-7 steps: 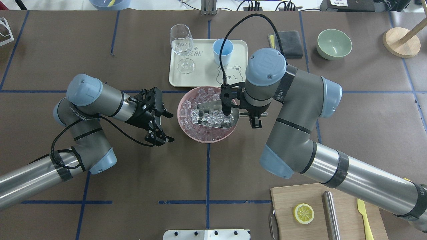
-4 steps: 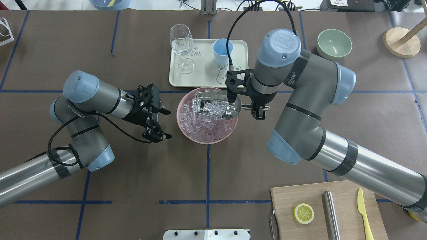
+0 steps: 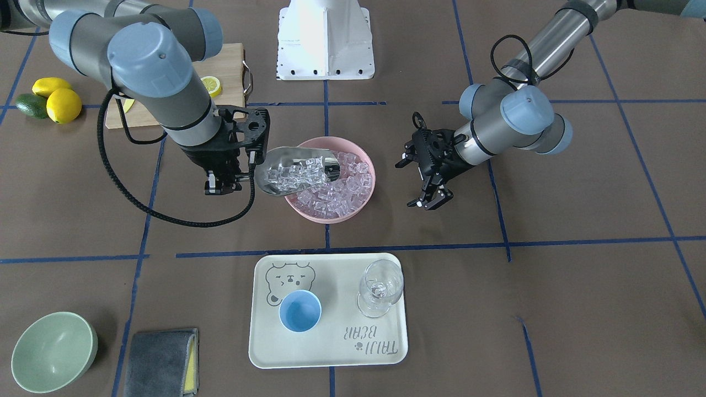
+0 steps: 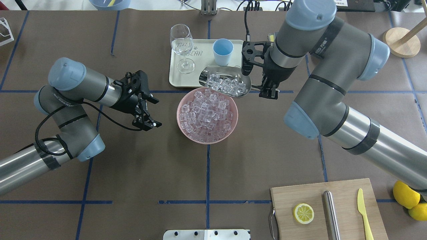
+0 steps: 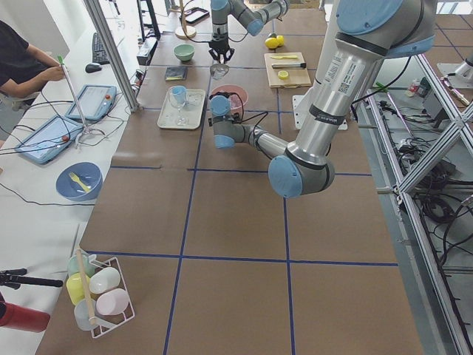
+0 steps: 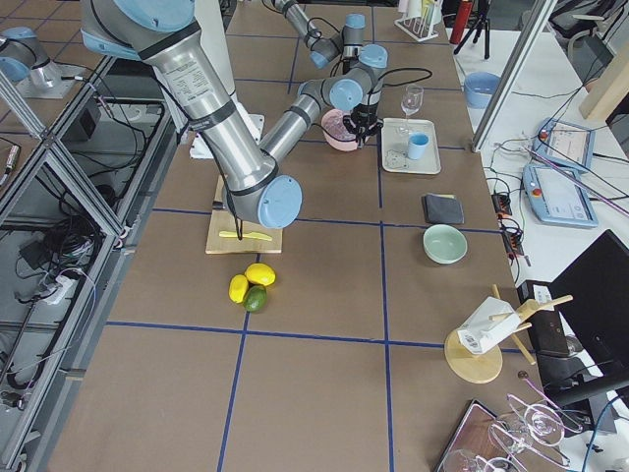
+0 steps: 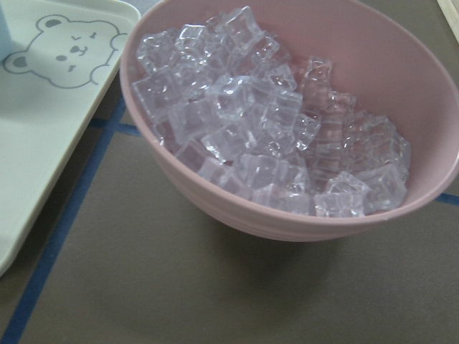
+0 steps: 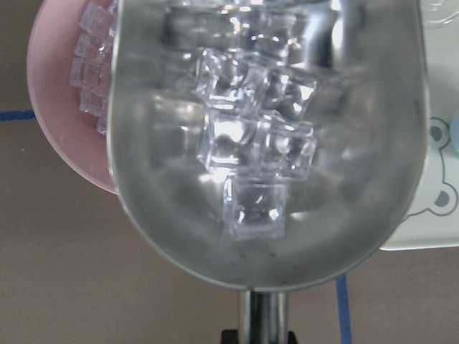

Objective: Put ice in cup with scoop
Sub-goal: 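Lift the ice-filled scoop toward the light-blue cup while the left arm withdraws, then tilt the scoop over the light-blue cup to pour the ice in, then carry the empty scoop back toward its spot on the table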

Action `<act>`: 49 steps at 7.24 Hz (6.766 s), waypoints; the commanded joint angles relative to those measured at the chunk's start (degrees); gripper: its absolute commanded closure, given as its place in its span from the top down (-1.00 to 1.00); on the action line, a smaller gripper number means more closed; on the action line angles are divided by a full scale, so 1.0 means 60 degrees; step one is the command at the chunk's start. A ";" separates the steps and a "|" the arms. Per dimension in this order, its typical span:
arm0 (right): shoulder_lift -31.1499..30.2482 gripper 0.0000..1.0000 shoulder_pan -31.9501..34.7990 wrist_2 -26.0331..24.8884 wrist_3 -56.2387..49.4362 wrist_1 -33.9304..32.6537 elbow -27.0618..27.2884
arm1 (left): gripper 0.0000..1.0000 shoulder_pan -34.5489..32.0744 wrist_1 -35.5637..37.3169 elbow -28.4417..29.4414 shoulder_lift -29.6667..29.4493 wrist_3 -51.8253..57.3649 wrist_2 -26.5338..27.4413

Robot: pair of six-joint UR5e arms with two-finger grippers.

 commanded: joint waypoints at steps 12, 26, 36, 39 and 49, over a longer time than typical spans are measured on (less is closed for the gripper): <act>0.2474 -1.00 0.1345 -0.1110 0.2858 -0.2931 -0.3744 | 1.00 -0.5839 0.6144 -0.1772 0.1783 0.0017 0.0087; 0.5133 -1.00 0.0465 -0.2253 0.2345 -0.6258 -0.6390 | 1.00 -0.6383 0.7711 -0.1904 0.2342 0.0016 -0.0001; 0.5865 -1.00 0.0466 -0.2825 0.2330 -0.6287 -0.7285 | 1.00 -0.6369 0.7711 -0.1904 0.2327 0.0002 -0.0016; 0.5807 -1.00 0.0480 -0.2810 0.2330 -0.6287 -0.6994 | 1.00 -0.6369 0.7711 -0.1904 0.2327 0.0002 -0.0015; -0.0575 -1.00 0.2047 -0.0423 0.6428 -0.6230 0.0632 | 1.00 -0.6427 0.9242 -0.1904 0.2649 0.0074 -0.0426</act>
